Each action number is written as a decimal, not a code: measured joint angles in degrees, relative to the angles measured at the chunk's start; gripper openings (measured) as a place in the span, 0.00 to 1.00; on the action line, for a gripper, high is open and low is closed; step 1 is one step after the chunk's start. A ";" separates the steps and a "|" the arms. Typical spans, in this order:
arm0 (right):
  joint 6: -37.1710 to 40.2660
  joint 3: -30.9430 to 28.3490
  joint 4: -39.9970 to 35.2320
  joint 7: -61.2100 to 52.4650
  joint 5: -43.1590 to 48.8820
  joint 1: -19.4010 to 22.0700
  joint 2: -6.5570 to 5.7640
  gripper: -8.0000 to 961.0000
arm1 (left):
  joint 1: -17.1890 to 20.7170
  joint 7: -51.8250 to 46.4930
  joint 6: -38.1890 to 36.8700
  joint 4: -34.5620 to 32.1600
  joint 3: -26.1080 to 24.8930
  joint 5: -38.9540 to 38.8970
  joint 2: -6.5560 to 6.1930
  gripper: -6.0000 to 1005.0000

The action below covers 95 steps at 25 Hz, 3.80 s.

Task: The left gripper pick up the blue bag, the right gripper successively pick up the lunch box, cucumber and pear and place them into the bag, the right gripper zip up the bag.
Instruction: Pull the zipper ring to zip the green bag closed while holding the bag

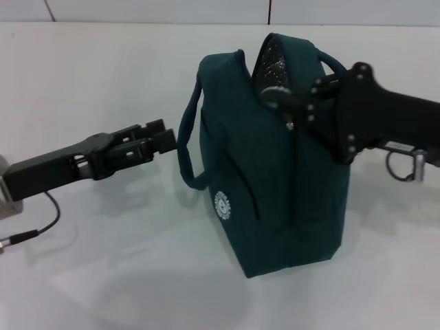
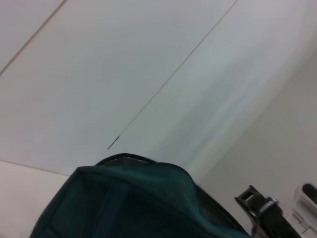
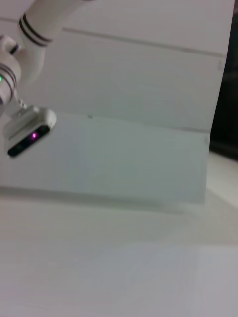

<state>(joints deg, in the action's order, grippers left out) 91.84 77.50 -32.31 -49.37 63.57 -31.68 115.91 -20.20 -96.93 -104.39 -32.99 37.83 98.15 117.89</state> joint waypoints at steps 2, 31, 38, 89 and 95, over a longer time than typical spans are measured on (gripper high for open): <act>0.07 1.21 -0.23 0.09 -0.23 -0.86 0.12 0.01 | 0.40 -0.07 -0.33 -0.09 0.00 -0.05 -0.27 0.89; -9.09 19.97 0.52 6.33 -12.35 -5.93 0.28 0.01 | 2.96 -3.94 -1.01 -3.22 -1.03 0.01 -1.47 0.88; -11.59 24.29 0.34 9.11 -16.89 -7.00 0.28 0.01 | 5.00 -4.02 -2.05 -5.36 -1.01 -0.04 -1.70 0.87; -17.63 30.86 -1.80 13.43 -22.97 -8.32 0.28 0.01 | 4.44 6.09 -1.78 -5.94 -1.26 2.47 0.36 0.20; -17.56 30.86 -1.83 13.31 -22.97 -8.17 0.28 0.01 | 4.39 8.21 -2.01 -5.89 -1.25 2.22 0.41 0.10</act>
<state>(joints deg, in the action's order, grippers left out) 74.27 108.36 -34.14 -36.06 40.60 -39.84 116.19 -15.81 -88.73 -106.40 -38.87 36.57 100.36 118.30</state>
